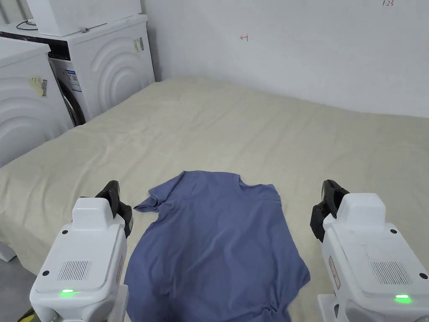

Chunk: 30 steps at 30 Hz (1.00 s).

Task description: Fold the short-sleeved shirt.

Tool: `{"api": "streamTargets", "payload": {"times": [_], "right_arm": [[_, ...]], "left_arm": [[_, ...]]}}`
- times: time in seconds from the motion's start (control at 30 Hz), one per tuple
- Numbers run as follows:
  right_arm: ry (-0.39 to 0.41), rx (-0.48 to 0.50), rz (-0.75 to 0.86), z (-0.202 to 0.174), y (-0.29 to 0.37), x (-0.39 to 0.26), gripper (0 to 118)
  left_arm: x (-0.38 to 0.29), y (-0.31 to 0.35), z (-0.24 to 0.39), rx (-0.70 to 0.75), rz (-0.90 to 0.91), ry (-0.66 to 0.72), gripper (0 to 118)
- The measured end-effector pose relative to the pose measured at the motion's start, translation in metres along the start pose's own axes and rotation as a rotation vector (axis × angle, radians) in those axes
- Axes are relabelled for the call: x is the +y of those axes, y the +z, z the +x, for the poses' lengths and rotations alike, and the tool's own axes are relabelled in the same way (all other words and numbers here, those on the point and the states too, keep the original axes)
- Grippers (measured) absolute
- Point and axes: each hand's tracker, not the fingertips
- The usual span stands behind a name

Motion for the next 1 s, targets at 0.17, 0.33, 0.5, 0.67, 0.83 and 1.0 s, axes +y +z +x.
{"api": "streamTargets", "payload": {"times": [0.17,0.33,0.5,0.67,0.83,1.0], "right_arm": [[0.002,-0.025,-0.008,0.011,-0.006,-0.001,0],[0.005,-0.052,-0.025,0.022,-0.015,-0.005,0],[0.004,-0.083,-0.053,0.034,-0.025,-0.014,0],[0.013,-0.103,-0.093,0.047,-0.031,-0.025,0],[0.012,-0.132,-0.126,0.061,-0.033,-0.036,0],[0.006,-0.162,-0.159,0.075,-0.033,-0.045,0]], "left_arm": [[0.007,-0.032,0.013,-0.140,-0.106,0.060,0],[0.005,-0.081,0.042,-0.271,-0.309,0.073,0],[-0.016,-0.130,0.083,-0.350,-0.546,0.028,0],[-0.054,-0.178,0.120,-0.398,-0.831,0.017,59],[-0.092,-0.198,0.149,-0.379,-0.916,-0.066,103],[-0.120,-0.212,0.170,-0.379,-0.995,-0.098,103]]}}
